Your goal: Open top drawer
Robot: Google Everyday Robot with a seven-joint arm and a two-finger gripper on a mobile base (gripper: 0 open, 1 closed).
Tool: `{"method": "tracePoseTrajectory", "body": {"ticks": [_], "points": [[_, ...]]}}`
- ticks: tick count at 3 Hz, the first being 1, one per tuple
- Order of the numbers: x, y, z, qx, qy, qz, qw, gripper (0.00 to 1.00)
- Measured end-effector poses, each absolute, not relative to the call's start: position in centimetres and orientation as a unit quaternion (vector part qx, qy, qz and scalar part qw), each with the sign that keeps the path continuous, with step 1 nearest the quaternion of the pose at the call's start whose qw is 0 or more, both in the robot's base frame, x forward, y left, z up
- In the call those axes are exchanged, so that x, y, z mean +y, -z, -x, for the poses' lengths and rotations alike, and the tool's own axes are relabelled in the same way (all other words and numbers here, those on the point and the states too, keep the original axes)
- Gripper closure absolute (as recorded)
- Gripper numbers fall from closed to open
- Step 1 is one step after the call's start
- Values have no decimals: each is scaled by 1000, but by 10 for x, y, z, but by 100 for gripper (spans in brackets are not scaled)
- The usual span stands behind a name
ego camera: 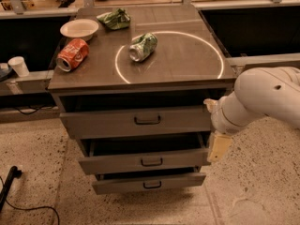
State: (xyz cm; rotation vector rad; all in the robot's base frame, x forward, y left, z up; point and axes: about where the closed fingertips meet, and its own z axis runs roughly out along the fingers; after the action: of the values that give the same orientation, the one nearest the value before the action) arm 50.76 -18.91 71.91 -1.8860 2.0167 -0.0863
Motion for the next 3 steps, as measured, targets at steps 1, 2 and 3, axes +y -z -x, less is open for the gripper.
{"method": "tracePoseTrajectory", "body": {"ticks": [1,2,3], "points": [[-185,-704,-529,712,41,674,190,0],[-178,-677,-561,714,33,678,172,0],[-175,-660,-579,717,18,679,155,0]]}}
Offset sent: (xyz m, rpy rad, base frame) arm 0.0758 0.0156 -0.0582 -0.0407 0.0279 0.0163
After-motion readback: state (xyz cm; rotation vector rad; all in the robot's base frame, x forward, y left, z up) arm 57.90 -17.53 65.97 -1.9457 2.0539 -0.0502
